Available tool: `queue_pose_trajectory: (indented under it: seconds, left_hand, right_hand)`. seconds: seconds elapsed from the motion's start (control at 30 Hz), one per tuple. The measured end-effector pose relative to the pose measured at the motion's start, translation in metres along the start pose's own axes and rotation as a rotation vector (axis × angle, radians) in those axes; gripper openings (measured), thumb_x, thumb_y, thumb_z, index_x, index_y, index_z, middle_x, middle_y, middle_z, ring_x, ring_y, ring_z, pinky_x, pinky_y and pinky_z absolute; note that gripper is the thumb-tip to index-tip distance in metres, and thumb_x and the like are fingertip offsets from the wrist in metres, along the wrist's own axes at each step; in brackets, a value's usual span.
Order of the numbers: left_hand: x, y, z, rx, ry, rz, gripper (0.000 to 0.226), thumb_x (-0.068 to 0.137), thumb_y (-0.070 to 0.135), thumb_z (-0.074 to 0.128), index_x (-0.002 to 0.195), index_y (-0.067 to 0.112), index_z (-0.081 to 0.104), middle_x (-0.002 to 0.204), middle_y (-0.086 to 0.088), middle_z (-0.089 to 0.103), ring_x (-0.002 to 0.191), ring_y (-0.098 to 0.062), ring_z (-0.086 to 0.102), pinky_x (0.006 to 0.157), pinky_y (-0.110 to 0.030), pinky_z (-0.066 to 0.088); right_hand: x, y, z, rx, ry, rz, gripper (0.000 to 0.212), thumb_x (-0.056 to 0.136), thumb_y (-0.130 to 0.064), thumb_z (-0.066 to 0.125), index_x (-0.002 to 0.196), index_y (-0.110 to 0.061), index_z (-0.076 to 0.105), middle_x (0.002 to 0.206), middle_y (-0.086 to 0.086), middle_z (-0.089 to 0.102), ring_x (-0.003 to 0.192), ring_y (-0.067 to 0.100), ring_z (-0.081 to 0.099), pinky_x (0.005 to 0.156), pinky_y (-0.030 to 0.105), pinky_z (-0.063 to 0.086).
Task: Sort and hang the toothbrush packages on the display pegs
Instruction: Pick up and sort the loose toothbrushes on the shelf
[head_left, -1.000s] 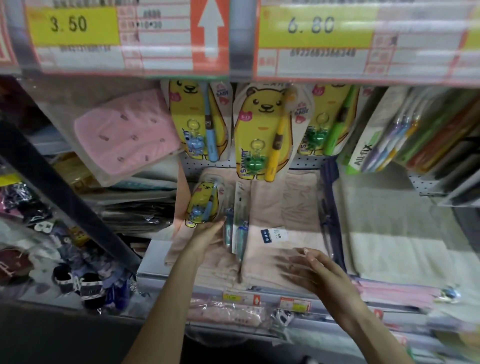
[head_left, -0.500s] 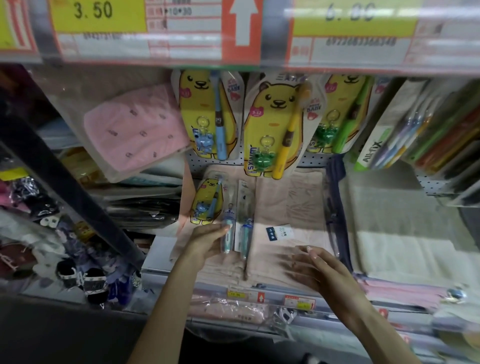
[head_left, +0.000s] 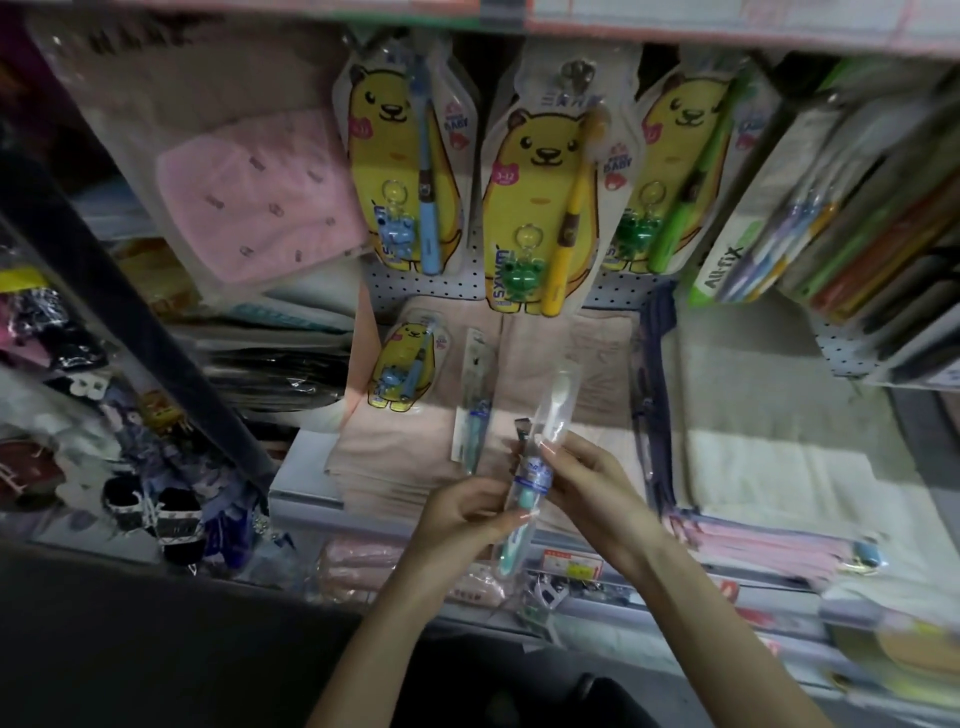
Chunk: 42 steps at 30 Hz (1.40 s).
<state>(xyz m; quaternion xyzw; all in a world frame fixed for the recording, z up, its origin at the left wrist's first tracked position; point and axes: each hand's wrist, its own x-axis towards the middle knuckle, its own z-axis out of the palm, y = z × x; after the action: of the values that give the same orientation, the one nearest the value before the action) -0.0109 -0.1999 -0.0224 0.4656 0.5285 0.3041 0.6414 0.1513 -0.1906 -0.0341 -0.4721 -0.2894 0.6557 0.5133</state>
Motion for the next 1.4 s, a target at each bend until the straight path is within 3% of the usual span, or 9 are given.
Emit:
queue_pose_trajectory:
  seconds: [0.17,0.37,0.47,0.63,0.77,0.93,1.13,1.23,1.4]
  left_hand:
    - [0.000,0.001,-0.004,0.001,0.000,-0.026,0.013,0.079,0.017,0.074,0.092,0.017,0.072,0.089,0.003,0.075,0.081,-0.012,0.072,0.067,-0.025,0.055]
    - [0.068,-0.003,-0.052,-0.219,0.393,-0.049,0.019,0.091,0.012,0.062,0.108,0.003,0.065,0.103,-0.012,0.069,0.081,-0.015,0.065,0.067,-0.022,0.056]
    - [0.099,-0.004,-0.053,-0.174,0.314,-0.129,0.013,0.094,0.019,0.059,0.099,0.008,0.065,0.103,-0.013,0.066,0.086,-0.018,0.062,0.071,-0.027,0.052]
    - [0.123,-0.001,-0.041,-0.208,0.169,-0.268,0.024,0.096,0.028,0.056,0.098,0.006,0.065,0.066,0.002,0.072,0.065,-0.012,0.067,0.049,-0.018,0.051]
    - [0.133,0.003,-0.038,-0.121,0.170,-0.311,0.020,0.089,0.027,0.066,0.091,0.007,0.066,0.072,-0.005,0.070,0.069,-0.016,0.063,0.055,-0.024,0.050]
    - [0.138,0.009,-0.033,-0.033,0.134,-0.319,0.017,0.082,0.022,0.074,0.083,0.007,0.066,0.068,-0.005,0.071,0.060,-0.017,0.065,0.041,-0.019,0.048]
    - [0.144,0.003,-0.040,-0.032,0.088,-0.329,0.030,0.074,0.026,0.082,0.091,0.004,0.070,0.094,-0.014,0.073,0.084,-0.025,0.067,0.078,-0.034,0.054]
    - [0.139,0.001,-0.048,-0.027,0.077,-0.339,0.037,0.071,0.030,0.083,0.094,0.004,0.071,0.092,-0.015,0.073,0.084,-0.028,0.067,0.081,-0.035,0.053]
    - [0.123,-0.008,-0.071,-0.101,0.044,-0.327,0.053,0.067,0.033,0.085,0.107,0.004,0.070,0.107,-0.019,0.071,0.095,-0.031,0.068,0.086,-0.043,0.056]
  right_hand:
    - [-0.010,0.000,-0.011,-0.020,0.045,-0.020,0.041,0.079,-0.022,0.067,0.113,0.001,0.066,0.111,0.021,0.070,0.100,0.029,0.067,0.086,0.037,0.053]
    - [-0.034,0.005,-0.047,0.011,0.148,-0.041,0.072,0.057,-0.049,0.087,0.116,-0.011,0.068,0.112,0.018,0.070,0.101,0.029,0.068,0.079,0.032,0.056]
    - [-0.046,0.009,-0.063,0.008,0.195,-0.055,0.082,0.044,-0.058,0.089,0.112,-0.016,0.071,0.110,0.017,0.070,0.100,0.029,0.067,0.084,0.035,0.053]
    - [-0.063,0.010,-0.087,0.034,0.277,-0.060,0.084,0.041,-0.054,0.092,0.112,-0.016,0.071,0.105,0.016,0.071,0.098,0.028,0.067,0.084,0.038,0.050]
    - [-0.071,0.008,-0.098,0.025,0.328,-0.049,0.097,0.036,-0.056,0.092,0.118,-0.010,0.066,0.108,0.018,0.071,0.095,0.025,0.067,0.084,0.038,0.050]
    - [-0.075,0.004,-0.101,0.039,0.316,-0.060,0.095,0.031,-0.058,0.093,0.112,-0.014,0.070,0.112,0.020,0.070,0.097,0.025,0.068,0.081,0.038,0.051]
    - [-0.077,0.004,-0.102,0.020,0.275,-0.059,0.080,0.042,-0.048,0.093,0.111,-0.014,0.072,0.110,0.021,0.070,0.095,0.025,0.069,0.072,0.028,0.057]
    - [-0.076,0.002,-0.102,0.033,0.269,-0.059,0.069,0.052,-0.041,0.088,0.112,-0.010,0.069,0.111,0.024,0.069,0.092,0.025,0.070,0.077,0.032,0.057]
    - [-0.070,0.005,-0.100,0.019,0.280,-0.075,0.095,0.036,-0.053,0.093,0.115,-0.008,0.067,0.104,0.019,0.072,0.088,0.022,0.070,0.077,0.032,0.057]
